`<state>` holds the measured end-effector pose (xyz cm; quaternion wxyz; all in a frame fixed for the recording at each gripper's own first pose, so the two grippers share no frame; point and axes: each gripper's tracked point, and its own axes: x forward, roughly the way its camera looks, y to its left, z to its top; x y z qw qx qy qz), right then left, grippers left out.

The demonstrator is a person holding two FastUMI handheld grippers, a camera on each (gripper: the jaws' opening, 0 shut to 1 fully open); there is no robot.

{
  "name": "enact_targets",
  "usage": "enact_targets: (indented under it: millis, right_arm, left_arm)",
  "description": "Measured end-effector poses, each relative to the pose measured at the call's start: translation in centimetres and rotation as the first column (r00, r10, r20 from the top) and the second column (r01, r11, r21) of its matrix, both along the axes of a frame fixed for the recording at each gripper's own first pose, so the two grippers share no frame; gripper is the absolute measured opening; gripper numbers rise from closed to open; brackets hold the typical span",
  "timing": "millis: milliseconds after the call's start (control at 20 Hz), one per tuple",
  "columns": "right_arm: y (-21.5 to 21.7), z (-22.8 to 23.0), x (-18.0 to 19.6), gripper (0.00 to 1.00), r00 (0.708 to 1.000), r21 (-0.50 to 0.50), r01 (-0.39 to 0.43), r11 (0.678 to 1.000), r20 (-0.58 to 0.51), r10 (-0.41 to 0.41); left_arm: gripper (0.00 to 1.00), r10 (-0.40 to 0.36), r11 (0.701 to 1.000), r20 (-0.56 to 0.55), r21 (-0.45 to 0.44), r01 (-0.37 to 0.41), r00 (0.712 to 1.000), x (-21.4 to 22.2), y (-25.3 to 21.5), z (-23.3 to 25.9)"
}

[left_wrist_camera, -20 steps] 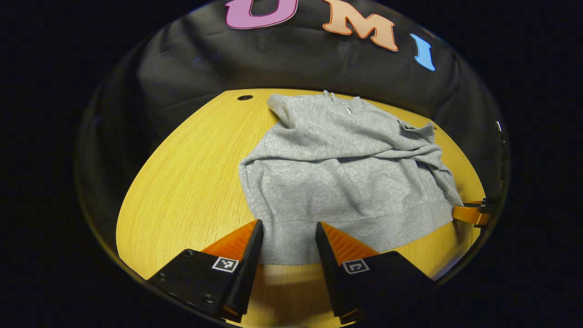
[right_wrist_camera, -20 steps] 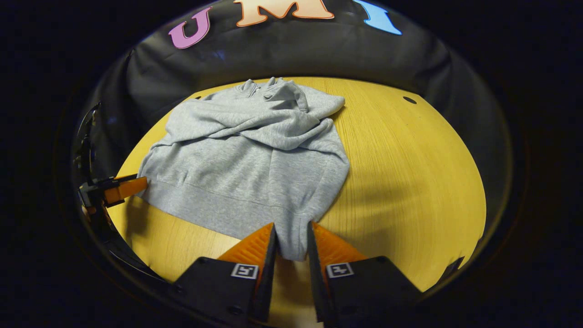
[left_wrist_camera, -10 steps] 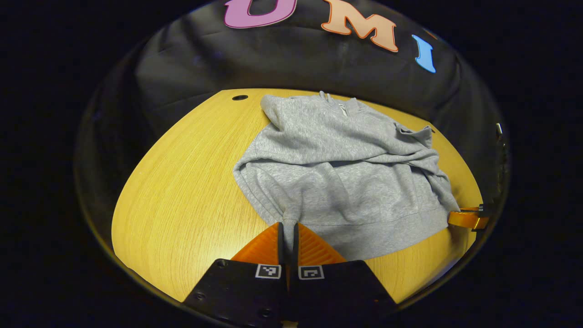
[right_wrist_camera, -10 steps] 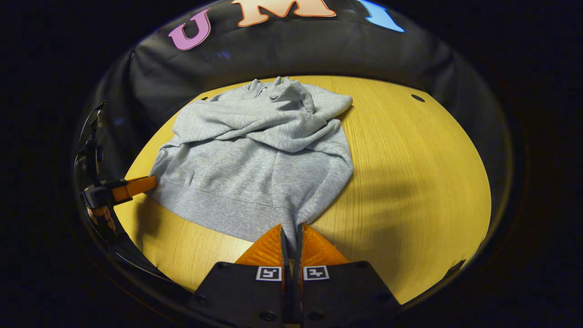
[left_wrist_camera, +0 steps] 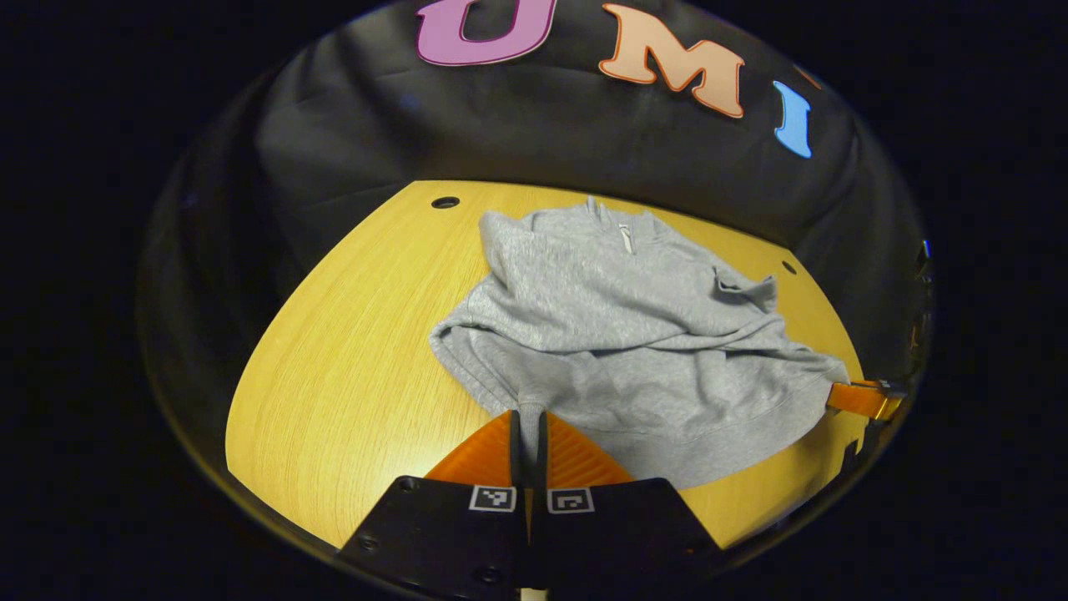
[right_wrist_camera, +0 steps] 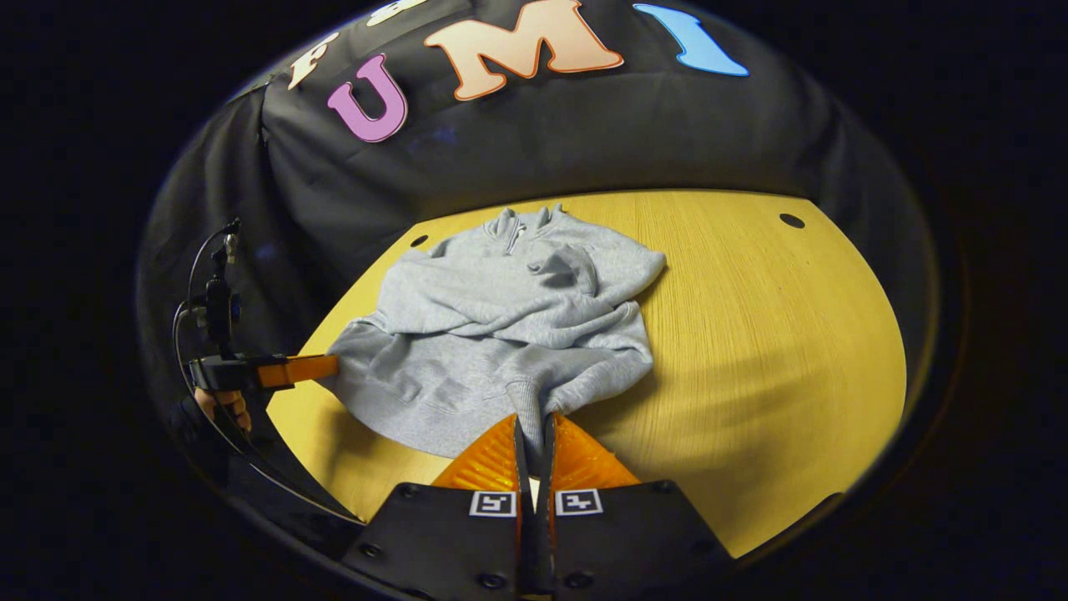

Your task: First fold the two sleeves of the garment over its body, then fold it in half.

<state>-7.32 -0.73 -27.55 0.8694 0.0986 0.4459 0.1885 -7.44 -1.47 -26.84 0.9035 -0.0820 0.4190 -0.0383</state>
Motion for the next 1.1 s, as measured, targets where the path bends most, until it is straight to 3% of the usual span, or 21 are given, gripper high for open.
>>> enact_targets:
  millis: [300, 500, 700, 1100]
  right_arm:
    - [1.3, 3.5, 4.7, 0.05, 0.994, 0.075, 0.106, 0.992, 0.013, -0.107]
    - [2.1, 5.0, 9.1, 0.03, 0.97, 0.176, 0.242, 0.954, -0.047, -0.237]
    - [2.4, 4.1, 11.6, 0.01, 0.949, 0.193, 0.312, 0.93, -0.116, -0.294]
    - [2.6, -1.3, 16.4, 0.01, 0.845, 0.227, 0.504, 0.833, -0.33, -0.421]
  left_arm:
    - [0.0, 0.001, 0.996, 0.036, -0.085, 0.003, 0.999, 5.1, 0.7, 3.8]
    - [0.0, -0.014, 0.991, -0.011, -0.134, 0.012, 1.0, 8.9, 0.7, 3.2]
    - [0.0, -0.052, 0.976, -0.059, -0.216, 0.038, 0.997, 12.2, 0.4, 2.1]
    - [0.0, -0.063, 0.936, -0.22, -0.351, -0.019, 0.974, 16.4, 0.6, -2.5]
